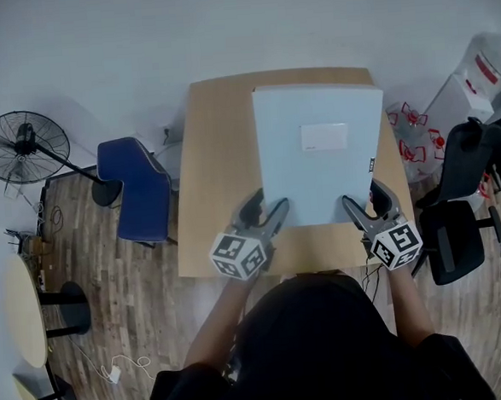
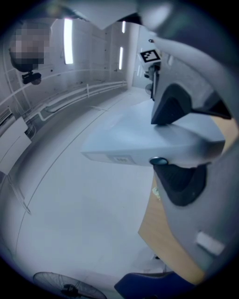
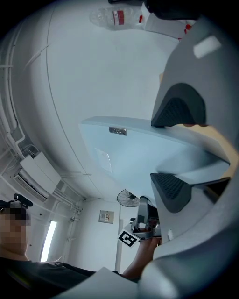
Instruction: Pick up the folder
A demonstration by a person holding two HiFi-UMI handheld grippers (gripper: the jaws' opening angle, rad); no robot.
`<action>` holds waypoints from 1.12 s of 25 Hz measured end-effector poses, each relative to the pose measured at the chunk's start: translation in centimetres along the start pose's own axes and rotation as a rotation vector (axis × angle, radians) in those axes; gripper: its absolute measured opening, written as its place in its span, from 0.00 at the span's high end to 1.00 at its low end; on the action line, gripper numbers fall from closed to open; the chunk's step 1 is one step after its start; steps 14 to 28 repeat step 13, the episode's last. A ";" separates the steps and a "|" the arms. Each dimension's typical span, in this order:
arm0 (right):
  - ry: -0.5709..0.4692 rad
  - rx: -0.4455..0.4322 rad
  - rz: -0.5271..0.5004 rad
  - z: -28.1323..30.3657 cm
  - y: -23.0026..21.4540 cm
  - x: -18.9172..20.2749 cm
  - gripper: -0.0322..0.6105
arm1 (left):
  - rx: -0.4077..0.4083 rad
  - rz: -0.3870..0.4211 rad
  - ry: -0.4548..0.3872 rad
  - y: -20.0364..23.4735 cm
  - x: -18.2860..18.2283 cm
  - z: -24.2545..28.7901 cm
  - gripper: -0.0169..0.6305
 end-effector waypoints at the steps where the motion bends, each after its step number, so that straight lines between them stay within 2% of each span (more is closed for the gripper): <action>1: 0.001 0.002 0.002 0.1 0.0 0.1 0.47 | -0.001 -0.001 0.002 0.1 0.0 0.0 0.55; 6: 0.006 0.002 0.006 0.4 -0.2 0.0 0.47 | -0.008 -0.013 0.006 0.5 0.1 0.3 0.56; 8: 0.010 0.004 -0.006 0.5 -0.2 0.1 0.47 | -0.007 0.006 0.013 0.5 0.3 0.3 0.56; 10: 0.006 0.005 -0.017 0.6 -0.2 0.3 0.48 | -0.012 0.033 0.023 0.4 0.6 0.4 0.60; 13: -0.013 0.011 0.010 0.5 0.0 0.6 0.48 | -0.016 0.024 0.020 0.6 0.9 0.2 0.60; 28: -0.013 0.011 0.010 0.5 0.0 0.6 0.48 | -0.016 0.024 0.020 0.6 0.9 0.2 0.60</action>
Point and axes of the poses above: the fingertips, and each gripper's own axes: z forward along the fingers, y to its left, x out of its underside, the point moved 1 cm from there along -z, backward along the fingers, and after that the axes turned 6 degrees about -x, right-handed, at the moved point
